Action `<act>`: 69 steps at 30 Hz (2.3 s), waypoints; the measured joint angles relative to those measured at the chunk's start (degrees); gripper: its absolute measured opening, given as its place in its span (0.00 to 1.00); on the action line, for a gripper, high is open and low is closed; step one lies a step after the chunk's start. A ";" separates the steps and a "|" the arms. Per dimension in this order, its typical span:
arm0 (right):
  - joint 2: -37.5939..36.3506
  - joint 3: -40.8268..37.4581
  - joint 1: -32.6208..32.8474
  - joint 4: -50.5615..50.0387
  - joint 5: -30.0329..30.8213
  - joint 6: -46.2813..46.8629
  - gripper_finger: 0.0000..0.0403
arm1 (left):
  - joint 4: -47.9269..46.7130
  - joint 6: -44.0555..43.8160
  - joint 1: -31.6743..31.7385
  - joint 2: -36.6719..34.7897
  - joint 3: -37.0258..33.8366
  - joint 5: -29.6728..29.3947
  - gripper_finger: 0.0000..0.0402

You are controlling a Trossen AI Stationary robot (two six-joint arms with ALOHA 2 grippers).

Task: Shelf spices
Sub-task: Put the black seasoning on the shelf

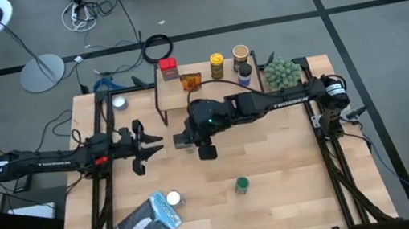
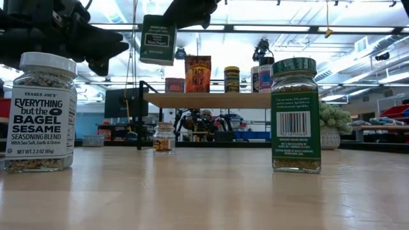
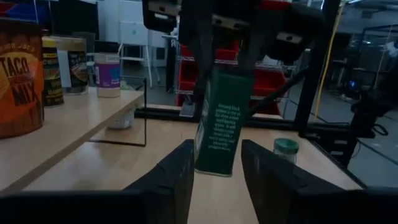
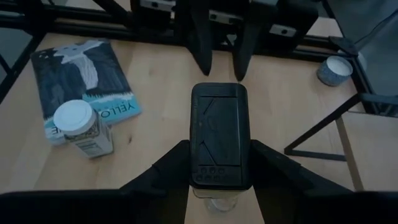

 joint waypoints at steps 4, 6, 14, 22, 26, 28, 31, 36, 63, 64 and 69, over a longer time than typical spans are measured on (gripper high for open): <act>0.00 0.00 -0.35 -0.09 -1.30 0.02 0.37 | 1.35 -0.03 0.00 1.57 0.00 1.47 0.38; 0.00 0.00 -0.37 0.00 -1.32 0.02 0.37 | 2.84 -0.15 -0.02 2.03 0.00 1.91 0.41; 0.00 0.00 -0.39 2.51 -1.37 0.01 0.37 | 5.22 0.03 -0.02 2.97 0.00 -0.47 0.56; 0.02 0.02 -0.46 2.88 -1.37 0.63 0.37 | 5.32 3.03 -0.02 8.86 4.38 -0.95 0.57; 0.02 -0.67 -0.46 2.35 -1.32 0.87 0.37 | 4.31 4.31 -0.04 12.93 7.47 -0.78 0.57; 0.01 -1.19 -0.46 2.04 -1.32 0.94 0.37 | 3.74 4.37 -0.04 14.86 8.50 -0.66 0.57; -0.13 -2.08 -0.46 1.94 -1.17 0.99 0.37 | 3.88 4.36 -0.06 17.02 9.53 -0.51 0.57; 0.16 -2.80 -0.54 2.69 -1.04 1.60 0.37 | 4.87 4.28 -0.04 18.85 11.03 -0.27 0.57; 0.09 -2.86 -0.50 2.86 -0.98 1.38 0.37 | 5.34 3.85 -0.04 19.27 11.89 1.01 0.42; 0.09 -2.86 -0.50 2.88 -0.98 1.38 0.37 | 5.34 3.85 -0.04 19.27 11.89 1.01 0.42; 0.09 -2.86 -0.50 3.03 -1.00 1.40 0.38 | 5.32 3.83 -0.04 19.27 11.87 0.98 0.42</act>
